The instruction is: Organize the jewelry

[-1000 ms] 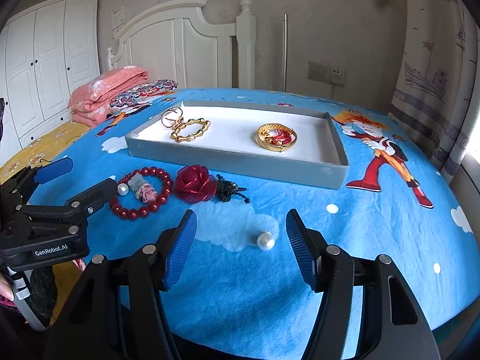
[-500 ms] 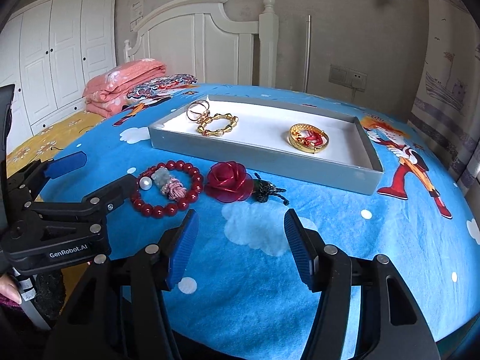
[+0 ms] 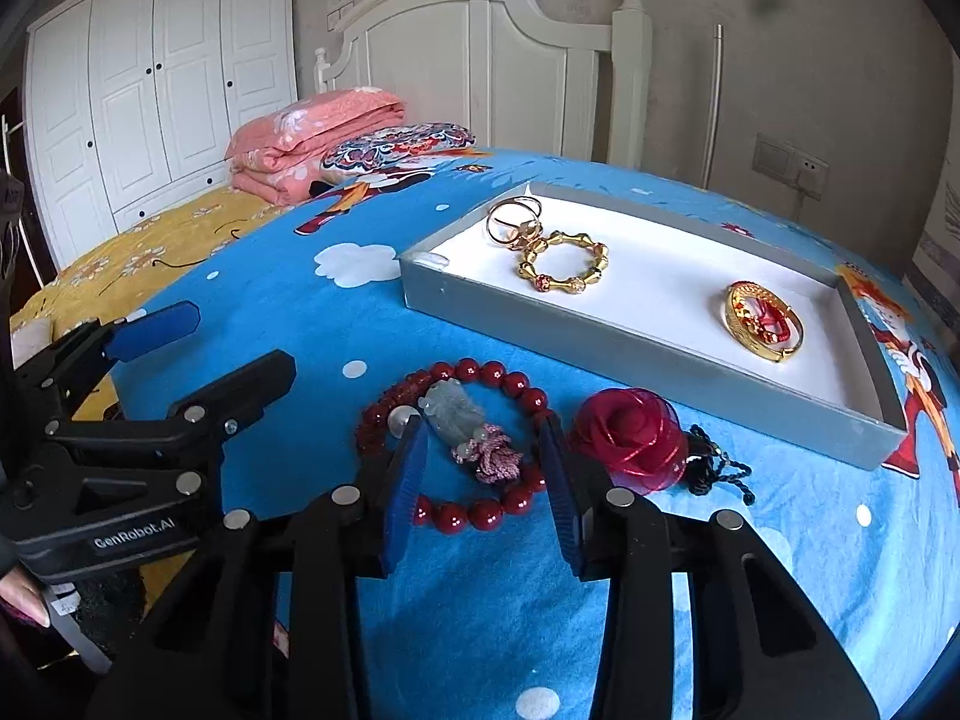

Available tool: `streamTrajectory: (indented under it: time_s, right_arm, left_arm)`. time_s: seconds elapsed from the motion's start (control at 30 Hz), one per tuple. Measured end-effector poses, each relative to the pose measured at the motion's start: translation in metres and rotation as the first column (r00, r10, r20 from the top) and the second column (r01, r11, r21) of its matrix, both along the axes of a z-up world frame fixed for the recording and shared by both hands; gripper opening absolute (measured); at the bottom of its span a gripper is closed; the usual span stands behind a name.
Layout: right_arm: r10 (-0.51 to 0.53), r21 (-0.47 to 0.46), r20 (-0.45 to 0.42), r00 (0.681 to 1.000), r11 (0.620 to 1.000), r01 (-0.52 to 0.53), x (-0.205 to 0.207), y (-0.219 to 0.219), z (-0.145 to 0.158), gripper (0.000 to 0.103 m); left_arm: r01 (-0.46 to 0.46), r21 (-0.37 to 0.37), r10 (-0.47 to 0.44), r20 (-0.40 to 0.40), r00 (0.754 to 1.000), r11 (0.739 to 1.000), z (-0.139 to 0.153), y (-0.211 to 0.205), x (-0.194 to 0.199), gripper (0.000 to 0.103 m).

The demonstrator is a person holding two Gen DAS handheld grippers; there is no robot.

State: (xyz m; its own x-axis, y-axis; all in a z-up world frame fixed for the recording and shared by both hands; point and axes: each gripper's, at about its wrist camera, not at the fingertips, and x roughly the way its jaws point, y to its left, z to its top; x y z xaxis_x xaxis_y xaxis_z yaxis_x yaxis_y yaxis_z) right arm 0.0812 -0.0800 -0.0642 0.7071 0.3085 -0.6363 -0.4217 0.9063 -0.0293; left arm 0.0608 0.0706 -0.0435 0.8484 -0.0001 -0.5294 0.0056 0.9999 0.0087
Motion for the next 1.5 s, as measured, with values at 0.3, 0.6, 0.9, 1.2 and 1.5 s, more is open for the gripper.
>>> streamTrajectory:
  time_s: [0.3,0.6,0.9,1.2,1.5]
  right_arm:
    - [0.042,-0.042,-0.069,0.997,0.998,-0.045,0.016,0.014,-0.006,0.032]
    - [-0.009,0.022,0.033,0.999,1.0,0.008,-0.009,-0.011,0.011,0.016]
    - [-0.088,0.074,0.086,0.992,0.994,0.082,-0.037,-0.058,0.022,0.016]
    - [-0.111,0.088,0.04,0.993,0.99,0.107,-0.039,-0.076,0.002,0.016]
    - [-0.116,0.066,-0.003,0.993,0.991,0.116,-0.033,-0.073,-0.01,0.017]
  left_arm:
    - [-0.024,-0.07,0.022,-0.021,1.0,0.997,-0.003,0.022,0.008,0.086]
    - [0.036,-0.064,-0.037,-0.019,0.999,0.997,0.001,0.0,0.002,0.086]
    - [0.141,-0.071,-0.146,-0.071,0.987,0.987,-0.001,-0.045,0.019,0.077]
    - [0.15,-0.058,-0.158,-0.166,0.973,0.987,-0.01,-0.064,0.043,0.044]
    - [0.175,-0.011,-0.175,-0.152,0.973,0.984,-0.014,-0.074,0.04,0.027]
